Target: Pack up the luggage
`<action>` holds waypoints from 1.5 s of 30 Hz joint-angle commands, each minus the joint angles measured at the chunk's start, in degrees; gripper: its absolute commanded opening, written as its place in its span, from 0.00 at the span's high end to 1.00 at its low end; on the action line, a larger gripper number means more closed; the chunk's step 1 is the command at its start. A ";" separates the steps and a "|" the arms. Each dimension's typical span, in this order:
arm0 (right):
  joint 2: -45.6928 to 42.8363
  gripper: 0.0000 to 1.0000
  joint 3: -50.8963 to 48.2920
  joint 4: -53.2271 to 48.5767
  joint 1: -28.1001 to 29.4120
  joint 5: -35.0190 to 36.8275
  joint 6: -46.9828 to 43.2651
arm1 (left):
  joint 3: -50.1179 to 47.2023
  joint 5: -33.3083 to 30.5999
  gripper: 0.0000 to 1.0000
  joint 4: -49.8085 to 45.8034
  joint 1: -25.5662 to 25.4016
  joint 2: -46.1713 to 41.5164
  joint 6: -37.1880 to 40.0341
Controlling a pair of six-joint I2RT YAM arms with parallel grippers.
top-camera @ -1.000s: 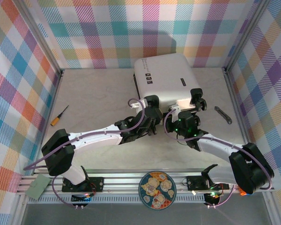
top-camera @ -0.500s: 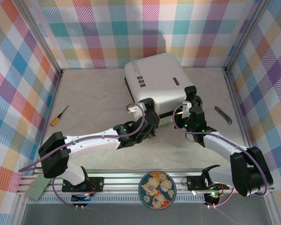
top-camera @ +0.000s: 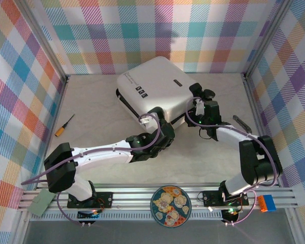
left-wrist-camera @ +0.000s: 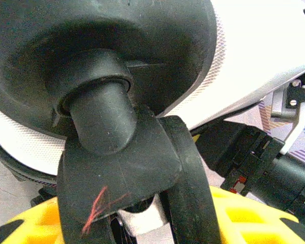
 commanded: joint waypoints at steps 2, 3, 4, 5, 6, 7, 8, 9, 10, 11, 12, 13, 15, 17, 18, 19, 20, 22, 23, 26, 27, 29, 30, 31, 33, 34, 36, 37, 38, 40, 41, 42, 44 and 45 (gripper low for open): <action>-3.98 0.81 -1.26 12.27 0.11 -0.54 2.14 | 5.44 6.35 0.67 1.72 -3.07 -1.43 12.75; -5.63 0.79 -2.51 11.61 0.95 0.48 1.42 | 5.40 6.77 0.64 1.57 -2.49 -1.50 12.84; -7.22 0.79 -3.58 10.62 1.88 2.04 0.90 | 5.38 7.36 0.63 1.57 -1.94 -1.61 13.00; -9.09 0.78 -5.17 10.33 2.84 3.54 0.81 | 5.29 8.17 0.63 1.52 -1.30 -1.61 12.97; -11.10 0.76 -7.15 10.26 3.95 5.00 0.80 | 5.14 8.76 0.63 1.71 -0.75 -1.70 12.94; -12.80 0.75 -8.67 10.04 5.20 6.70 0.76 | 4.90 9.42 0.65 2.02 -0.30 -1.69 12.81; -14.96 0.73 -10.34 9.65 6.67 8.67 0.63 | 4.69 10.11 0.65 2.37 0.27 -1.70 12.68; -17.03 0.72 -12.16 9.86 8.39 10.70 0.58 | 4.59 10.84 0.66 2.66 0.64 -1.62 12.59; -18.52 0.71 -13.50 9.88 9.96 12.37 0.71 | 4.59 11.31 0.66 2.79 0.93 -1.53 12.50; -19.93 0.71 -14.88 9.83 11.73 14.11 0.71 | 4.59 11.77 0.67 3.01 1.09 -1.36 12.50; -21.50 0.71 -16.11 9.57 13.44 16.04 0.87 | 4.59 12.09 0.67 3.14 1.21 -1.22 12.42; -22.67 0.71 -17.31 9.77 14.77 17.38 1.33 | 4.59 12.30 0.68 3.30 1.22 -1.11 12.37; -24.91 0.70 -19.74 10.29 16.81 19.22 2.38 | 4.59 12.75 0.68 3.58 1.31 -0.91 12.24; -26.32 0.69 -21.21 9.84 17.91 20.52 3.36 | 4.67 12.97 0.68 3.68 1.40 -0.74 12.15; -26.89 0.68 -22.04 9.82 18.24 20.80 4.10 | 4.67 13.05 0.68 3.72 1.47 -0.65 12.06; -27.44 0.67 -22.95 10.37 18.68 20.81 4.72 | 4.68 13.15 0.68 3.82 1.53 -0.49 11.97; -27.73 0.67 -23.71 10.82 19.18 21.06 5.26 | 4.76 13.24 0.68 3.93 1.58 -0.40 11.89; -27.77 0.66 -25.08 12.11 20.90 22.32 5.91 | 5.02 13.41 0.67 3.82 1.74 -0.16 11.88; -27.64 0.65 -25.76 12.94 21.74 23.33 6.15 | 5.16 13.49 0.65 3.85 1.75 -0.07 11.89; -26.36 0.64 -27.32 16.46 24.60 26.24 6.58 | 5.29 13.46 0.63 3.68 1.84 0.06 11.71; -25.62 0.64 -27.44 17.13 25.31 26.91 6.59 | 5.29 13.41 0.63 3.68 1.91 0.14 11.62; -23.78 0.63 -27.54 18.85 27.15 28.89 6.29 | 5.29 13.41 0.63 3.59 1.93 0.06 11.53; -22.97 0.62 -27.45 19.70 27.82 29.38 6.17 | 5.29 13.41 0.63 3.59 2.02 0.06 11.53; -21.96 0.60 -27.32 20.77 28.50 29.87 6.09 | 5.29 13.37 0.63 3.52 2.02 -0.02 11.53; -19.73 0.59 -26.60 22.15 29.25 30.59 6.01 | 5.25 13.24 0.63 3.39 2.02 -0.16 11.45; -18.86 0.59 -26.21 22.12 29.52 30.80 5.88 | 5.20 13.19 0.63 3.41 2.02 -0.25 11.44; -16.47 0.58 -25.38 24.83 29.73 31.00 5.82 | 5.12 13.08 0.63 3.32 2.02 -0.45 11.36; -15.59 0.57 -24.98 25.33 29.79 31.16 5.71 | 5.03 13.06 0.63 3.31 2.02 -0.51 11.35; -14.66 0.57 -24.55 25.84 29.81 31.40 5.64 | 4.90 12.99 0.64 3.28 2.02 -0.64 11.27; -13.29 0.56 -23.84 26.89 29.81 31.52 5.36 | 4.85 12.89 0.64 3.15 2.02 -0.90 11.23; -12.65 0.56 -23.26 27.06 29.81 31.45 5.28 | 4.76 12.80 0.65 3.15 2.02 -0.99 11.18; -12.04 0.56 -22.85 27.34 29.81 31.36 5.05 | 4.68 12.67 0.65 3.07 2.02 -1.16 11.18; -11.11 0.56 -22.07 27.68 29.81 31.25 4.72 | 4.59 12.49 0.65 2.98 2.02 -1.41 11.18; -10.69 0.55 -21.71 27.79 29.81 31.19 4.65 | 4.43 12.45 0.66 3.03 2.02 -1.56 11.19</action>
